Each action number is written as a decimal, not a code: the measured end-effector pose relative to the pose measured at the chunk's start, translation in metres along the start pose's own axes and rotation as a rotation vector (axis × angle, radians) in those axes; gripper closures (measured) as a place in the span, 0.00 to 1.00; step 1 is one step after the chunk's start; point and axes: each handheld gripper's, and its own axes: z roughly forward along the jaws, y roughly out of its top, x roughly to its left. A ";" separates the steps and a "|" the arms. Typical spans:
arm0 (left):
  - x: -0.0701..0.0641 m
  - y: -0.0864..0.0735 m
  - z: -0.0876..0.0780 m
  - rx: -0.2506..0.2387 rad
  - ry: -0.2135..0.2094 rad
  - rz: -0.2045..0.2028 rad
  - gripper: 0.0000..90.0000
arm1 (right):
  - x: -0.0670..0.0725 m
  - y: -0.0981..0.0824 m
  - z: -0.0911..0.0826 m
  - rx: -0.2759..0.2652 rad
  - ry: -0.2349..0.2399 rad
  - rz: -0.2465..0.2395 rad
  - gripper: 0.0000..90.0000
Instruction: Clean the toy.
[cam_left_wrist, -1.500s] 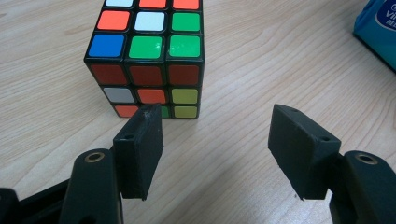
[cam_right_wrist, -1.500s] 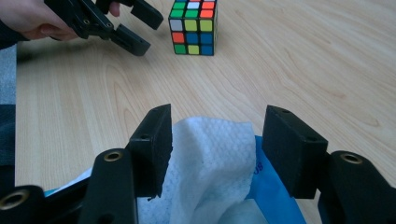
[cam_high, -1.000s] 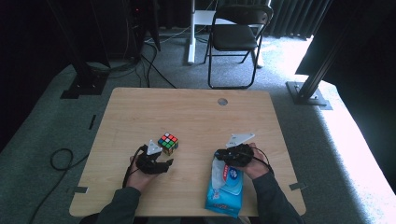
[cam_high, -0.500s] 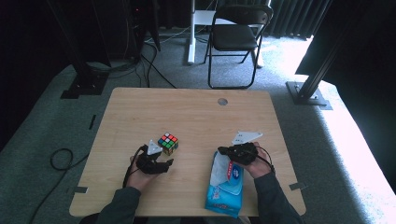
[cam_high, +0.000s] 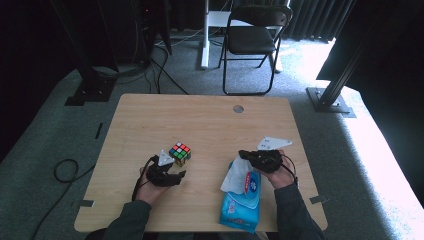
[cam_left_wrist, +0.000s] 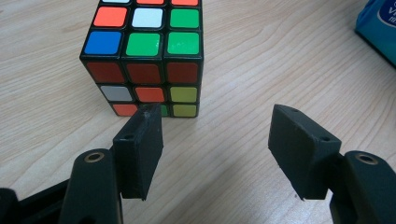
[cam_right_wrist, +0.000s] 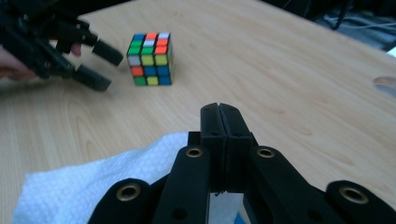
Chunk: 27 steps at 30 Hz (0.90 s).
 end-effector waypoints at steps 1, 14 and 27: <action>0.000 0.000 0.000 0.000 0.000 0.000 0.40 | -0.001 0.000 -0.002 -0.011 -0.004 0.006 1.00; 0.000 0.000 0.001 -0.001 -0.001 -0.002 0.40 | -0.014 0.001 -0.022 -0.121 -0.133 0.063 1.00; 0.000 0.000 0.000 0.000 0.001 -0.001 0.39 | -0.025 -0.006 -0.022 -0.088 -0.121 0.135 0.86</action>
